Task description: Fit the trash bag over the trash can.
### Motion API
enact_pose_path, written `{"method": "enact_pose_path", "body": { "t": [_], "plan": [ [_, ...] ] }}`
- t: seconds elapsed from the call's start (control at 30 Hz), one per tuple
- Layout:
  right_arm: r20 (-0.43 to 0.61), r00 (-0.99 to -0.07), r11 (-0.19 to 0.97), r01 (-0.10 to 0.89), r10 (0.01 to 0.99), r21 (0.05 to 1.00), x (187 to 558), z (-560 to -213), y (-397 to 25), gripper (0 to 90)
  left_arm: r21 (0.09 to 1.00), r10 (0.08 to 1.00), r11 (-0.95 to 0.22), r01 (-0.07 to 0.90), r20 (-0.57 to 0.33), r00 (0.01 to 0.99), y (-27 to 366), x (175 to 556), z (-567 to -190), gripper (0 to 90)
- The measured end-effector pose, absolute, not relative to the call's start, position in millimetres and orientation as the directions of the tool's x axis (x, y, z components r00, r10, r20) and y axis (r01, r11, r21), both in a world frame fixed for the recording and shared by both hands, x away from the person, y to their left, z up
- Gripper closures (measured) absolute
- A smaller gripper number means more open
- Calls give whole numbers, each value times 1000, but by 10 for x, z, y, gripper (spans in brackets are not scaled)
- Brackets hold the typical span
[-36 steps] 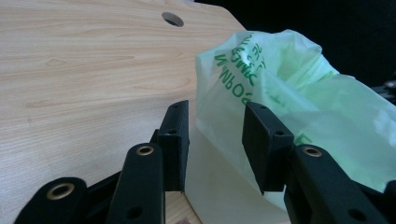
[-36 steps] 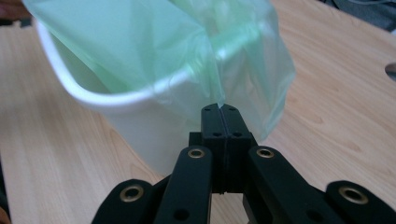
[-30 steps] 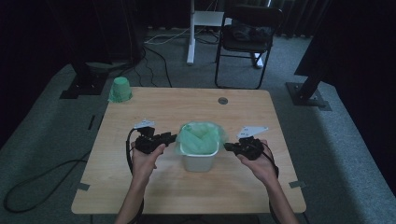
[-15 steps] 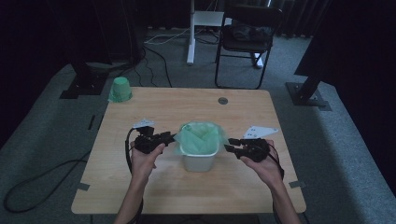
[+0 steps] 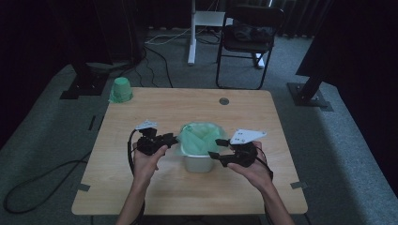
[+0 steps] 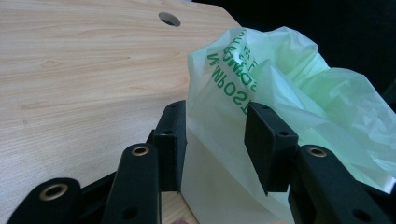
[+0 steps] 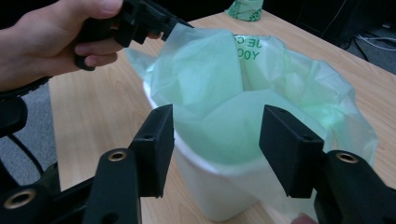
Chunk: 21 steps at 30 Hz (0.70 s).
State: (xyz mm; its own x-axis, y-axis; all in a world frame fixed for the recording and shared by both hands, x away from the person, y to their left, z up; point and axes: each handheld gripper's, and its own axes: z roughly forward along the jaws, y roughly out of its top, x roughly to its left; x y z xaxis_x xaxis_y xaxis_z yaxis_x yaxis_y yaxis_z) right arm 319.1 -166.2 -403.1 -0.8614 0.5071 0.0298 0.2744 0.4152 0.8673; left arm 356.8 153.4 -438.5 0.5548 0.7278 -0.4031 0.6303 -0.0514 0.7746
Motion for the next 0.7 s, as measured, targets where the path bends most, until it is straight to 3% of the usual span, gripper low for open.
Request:
{"method": "enact_pose_path", "body": {
  "t": [0.1, 0.23, 0.37, 0.6, 0.7],
  "plan": [
    [29, -855, 418, 283, 518, 863, 3222, -4041, -1629, 506, 775, 728, -52, 630, -402, 555, 1533, 3567, -4385, 599],
    [4, -855, 450, 277, 518, 849, 3230, -4056, -1625, 734, 775, 729, -51, 630, -402, 554, 1535, 3565, -4384, 599],
    [-3, -850, 454, 279, 528, 846, 3224, -4060, -1677, 900, 776, 729, -52, 629, -401, 554, 1532, 3565, -4383, 599],
    [-15, -849, 451, 266, 528, 852, 3182, -4016, -1776, 900, 775, 728, -50, 630, -404, 554, 1523, 3568, -4387, 598],
    [19, -845, 406, 277, 535, 871, 3184, -4001, -1746, 638, 777, 727, -50, 627, -403, 556, 1513, 3561, -4384, 597]
  ]
}}
